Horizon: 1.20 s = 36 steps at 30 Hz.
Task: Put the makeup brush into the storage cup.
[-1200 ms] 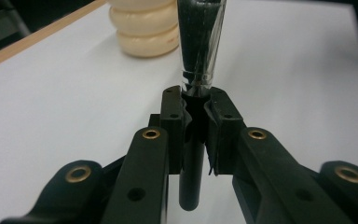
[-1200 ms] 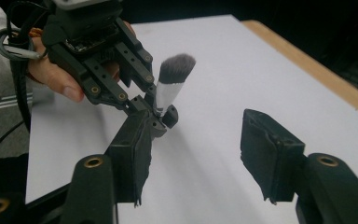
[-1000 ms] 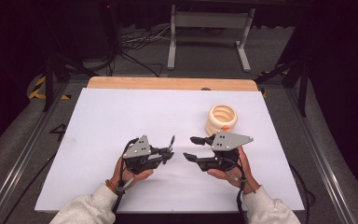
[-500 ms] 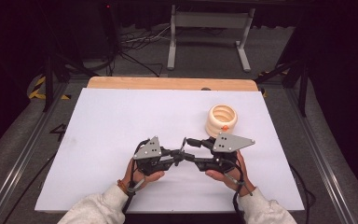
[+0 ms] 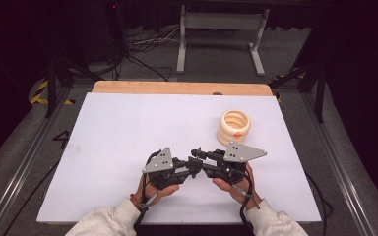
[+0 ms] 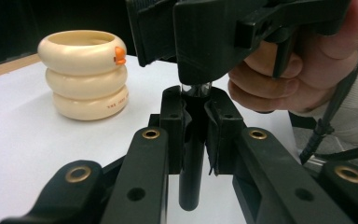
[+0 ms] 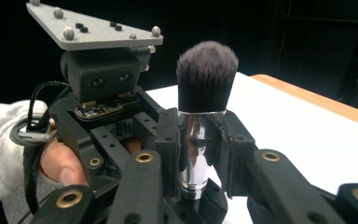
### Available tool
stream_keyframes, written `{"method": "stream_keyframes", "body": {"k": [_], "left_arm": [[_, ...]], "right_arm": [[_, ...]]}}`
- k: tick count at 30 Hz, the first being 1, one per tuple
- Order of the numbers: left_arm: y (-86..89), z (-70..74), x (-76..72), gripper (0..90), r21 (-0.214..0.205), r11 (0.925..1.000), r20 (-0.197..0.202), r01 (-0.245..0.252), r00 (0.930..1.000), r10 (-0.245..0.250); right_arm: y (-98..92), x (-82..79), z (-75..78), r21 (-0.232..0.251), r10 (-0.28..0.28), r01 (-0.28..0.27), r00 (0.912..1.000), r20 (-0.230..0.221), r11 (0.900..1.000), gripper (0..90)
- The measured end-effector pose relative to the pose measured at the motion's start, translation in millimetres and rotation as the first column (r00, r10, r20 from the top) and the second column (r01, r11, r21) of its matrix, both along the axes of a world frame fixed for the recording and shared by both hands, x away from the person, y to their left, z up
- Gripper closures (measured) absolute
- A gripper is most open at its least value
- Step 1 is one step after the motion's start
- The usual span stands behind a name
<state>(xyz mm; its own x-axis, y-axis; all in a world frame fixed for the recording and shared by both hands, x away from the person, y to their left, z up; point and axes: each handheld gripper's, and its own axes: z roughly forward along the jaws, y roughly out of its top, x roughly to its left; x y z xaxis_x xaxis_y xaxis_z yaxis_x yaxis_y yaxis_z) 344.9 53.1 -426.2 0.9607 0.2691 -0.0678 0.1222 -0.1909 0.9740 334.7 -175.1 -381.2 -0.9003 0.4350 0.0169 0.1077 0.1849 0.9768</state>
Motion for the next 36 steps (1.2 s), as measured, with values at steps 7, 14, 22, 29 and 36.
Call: {"method": "stream_keyframes", "body": {"k": [7,14,22,29,36], "left_arm": [[-0.6,-2.9,0.5,78.9,-0.02,0.9997,-0.016,-0.012,0.9998,0.012],[-0.1,-3.1,-0.3,76.5,-0.032,0.9991,-0.006,-0.027,0.9996,0.027],[9.1,-8.1,-0.1,65.2,0.044,0.9944,0.037,-0.096,0.9948,0.095],[31.7,-9.4,-1.6,47.3,0.124,0.9778,0.096,-0.169,0.9827,0.158],[73.9,-5.8,-4.0,24.2,0.128,0.9412,0.15,-0.313,0.9442,0.293]], "right_arm": [[1.4,2.2,-5.5,0.022,-0.012,0.012,0.9995,-0.031,0.9997,73.8],[-0.1,-1.1,-2.5,0.016,-0.034,0.034,0.9994,-0.005,0.9993,74.3],[-14.6,-1.1,6.2,0.034,-0.078,0.077,0.9968,0.018,0.9964,74.5],[-31.9,0.1,14.6,0.026,-0.13,0.129,0.9908,0.039,0.9914,74.5],[-46.7,2.0,19.4,0.025,-0.179,0.178,0.9825,0.05,0.9837,74.5]]}}
